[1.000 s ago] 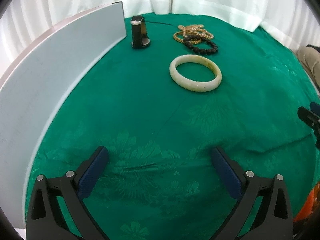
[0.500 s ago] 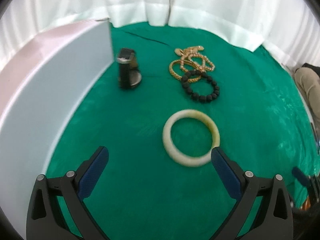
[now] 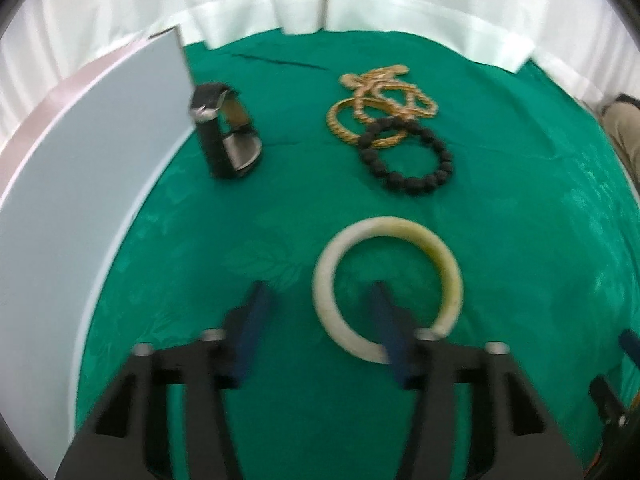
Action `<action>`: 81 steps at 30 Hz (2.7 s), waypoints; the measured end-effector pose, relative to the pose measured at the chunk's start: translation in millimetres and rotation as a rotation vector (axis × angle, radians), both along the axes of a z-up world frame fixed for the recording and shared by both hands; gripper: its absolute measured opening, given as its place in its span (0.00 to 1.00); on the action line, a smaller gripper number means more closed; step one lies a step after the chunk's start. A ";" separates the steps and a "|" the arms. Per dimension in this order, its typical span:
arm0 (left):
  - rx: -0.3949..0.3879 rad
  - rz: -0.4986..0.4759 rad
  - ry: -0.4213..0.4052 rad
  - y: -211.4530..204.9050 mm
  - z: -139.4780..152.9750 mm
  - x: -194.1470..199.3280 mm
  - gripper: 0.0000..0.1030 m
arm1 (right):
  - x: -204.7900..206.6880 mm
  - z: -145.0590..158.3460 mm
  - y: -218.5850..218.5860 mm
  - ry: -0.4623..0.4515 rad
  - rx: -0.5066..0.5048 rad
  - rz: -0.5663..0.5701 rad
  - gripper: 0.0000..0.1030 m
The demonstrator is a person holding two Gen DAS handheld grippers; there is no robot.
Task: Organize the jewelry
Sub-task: 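Lower the left tool onto the white jade bangle and grasp its rim, then grasp the black bead bracelet with the right tool while the left tool lifts the bangle, then carry the bangle and black bracelet into the white box while opening both tools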
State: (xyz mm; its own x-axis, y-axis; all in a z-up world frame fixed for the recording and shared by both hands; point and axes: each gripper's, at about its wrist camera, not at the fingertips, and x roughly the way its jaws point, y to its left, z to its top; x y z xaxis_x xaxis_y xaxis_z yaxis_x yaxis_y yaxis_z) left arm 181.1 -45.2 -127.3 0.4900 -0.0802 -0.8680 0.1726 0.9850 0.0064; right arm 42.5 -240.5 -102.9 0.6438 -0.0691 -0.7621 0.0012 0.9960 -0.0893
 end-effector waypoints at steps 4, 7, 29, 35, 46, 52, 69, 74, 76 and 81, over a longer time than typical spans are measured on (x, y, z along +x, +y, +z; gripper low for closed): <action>0.021 -0.026 -0.018 -5.3 1.3 -1.7 0.10 | 13.3 16.7 3.1 -0.013 0.008 0.046 0.61; -0.031 -0.011 0.005 7.3 3.2 -3.8 0.08 | 33.8 33.8 6.1 -0.018 0.048 0.096 0.61; -0.081 0.112 0.016 73.7 3.9 -36.3 0.08 | 227.8 -27.0 139.3 0.234 -0.021 0.336 0.27; -0.088 0.116 0.022 74.5 3.1 -33.2 0.08 | 212.4 -19.7 129.8 0.216 0.011 0.352 0.12; -0.167 0.137 0.046 82.5 11.5 -44.6 0.08 | 172.4 35.2 71.9 0.150 0.261 0.335 0.12; -0.195 0.127 0.032 82.0 24.3 -57.6 0.08 | 149.8 54.0 52.0 0.133 0.354 0.333 0.12; -0.275 0.121 -0.052 95.6 85.8 -85.5 0.08 | 117.7 102.8 8.7 0.091 0.541 0.322 0.13; -0.289 0.127 -0.081 102.2 98.9 -93.4 0.08 | 114.6 107.0 4.9 0.092 0.534 0.301 0.13; -0.292 0.126 -0.084 104.1 102.0 -95.9 0.08 | 111.6 107.8 5.7 0.091 0.538 0.303 0.13; -0.321 0.133 -0.094 115.4 113.5 -107.8 0.08 | 105.1 111.7 14.8 0.086 0.535 0.324 0.13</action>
